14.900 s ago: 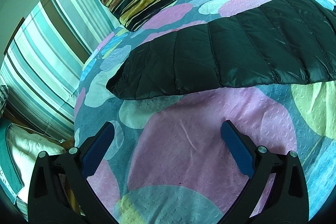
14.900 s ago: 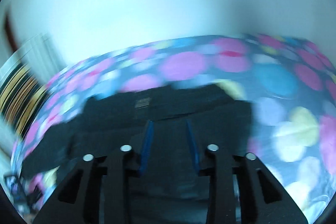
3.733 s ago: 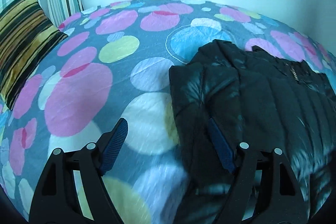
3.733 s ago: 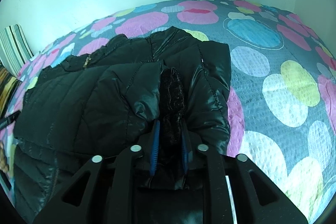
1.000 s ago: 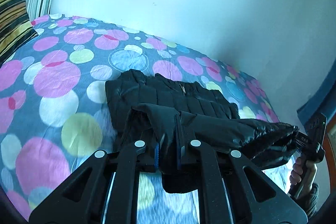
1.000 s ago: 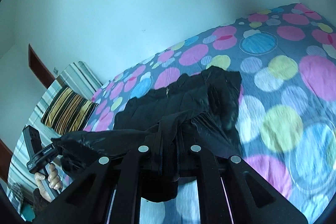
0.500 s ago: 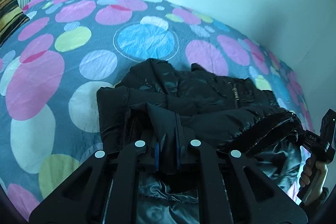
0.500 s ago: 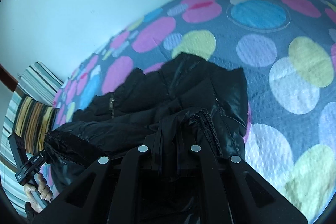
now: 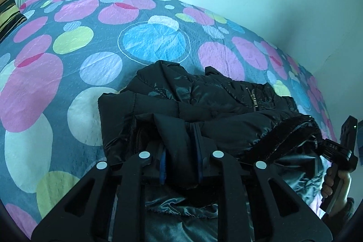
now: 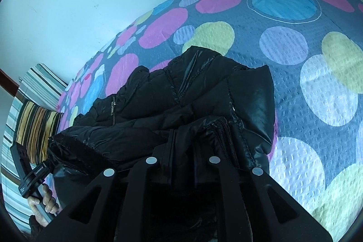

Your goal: Fold large clothes

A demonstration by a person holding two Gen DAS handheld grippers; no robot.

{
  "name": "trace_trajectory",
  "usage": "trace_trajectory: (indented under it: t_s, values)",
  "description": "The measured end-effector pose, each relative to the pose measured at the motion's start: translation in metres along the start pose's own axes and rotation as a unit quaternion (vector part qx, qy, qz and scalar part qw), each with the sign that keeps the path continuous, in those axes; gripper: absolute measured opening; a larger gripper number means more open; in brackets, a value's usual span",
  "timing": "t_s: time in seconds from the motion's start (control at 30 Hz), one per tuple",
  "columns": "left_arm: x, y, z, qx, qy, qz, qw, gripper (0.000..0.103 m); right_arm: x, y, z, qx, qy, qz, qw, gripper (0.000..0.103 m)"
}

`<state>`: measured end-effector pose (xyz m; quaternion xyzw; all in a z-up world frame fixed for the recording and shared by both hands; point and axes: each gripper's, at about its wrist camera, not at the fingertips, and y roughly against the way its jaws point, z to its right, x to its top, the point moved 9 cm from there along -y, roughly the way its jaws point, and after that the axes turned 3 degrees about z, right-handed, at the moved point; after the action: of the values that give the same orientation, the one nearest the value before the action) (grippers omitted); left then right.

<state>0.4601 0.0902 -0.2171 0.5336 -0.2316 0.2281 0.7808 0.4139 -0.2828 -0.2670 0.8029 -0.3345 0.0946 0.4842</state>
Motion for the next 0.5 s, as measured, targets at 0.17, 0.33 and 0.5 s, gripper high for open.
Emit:
trace_trajectory:
  t_s: [0.17,0.33,0.5]
  values:
    - [0.000,0.025,-0.001,-0.031,0.024,-0.009,0.9992,0.034,0.002,0.024,-0.004,0.009,-0.002,0.012,1.000,0.035]
    - [0.005,0.057,-0.005,-0.054,0.055,0.011,0.9969,0.088,0.008,0.061,-0.001,0.005,0.005,0.048,0.999,0.062]
    - [0.009,0.083,-0.007,-0.021,0.020,0.031,0.9991,0.088,0.005,0.075,0.004,0.007,0.005,0.052,0.999,0.062]
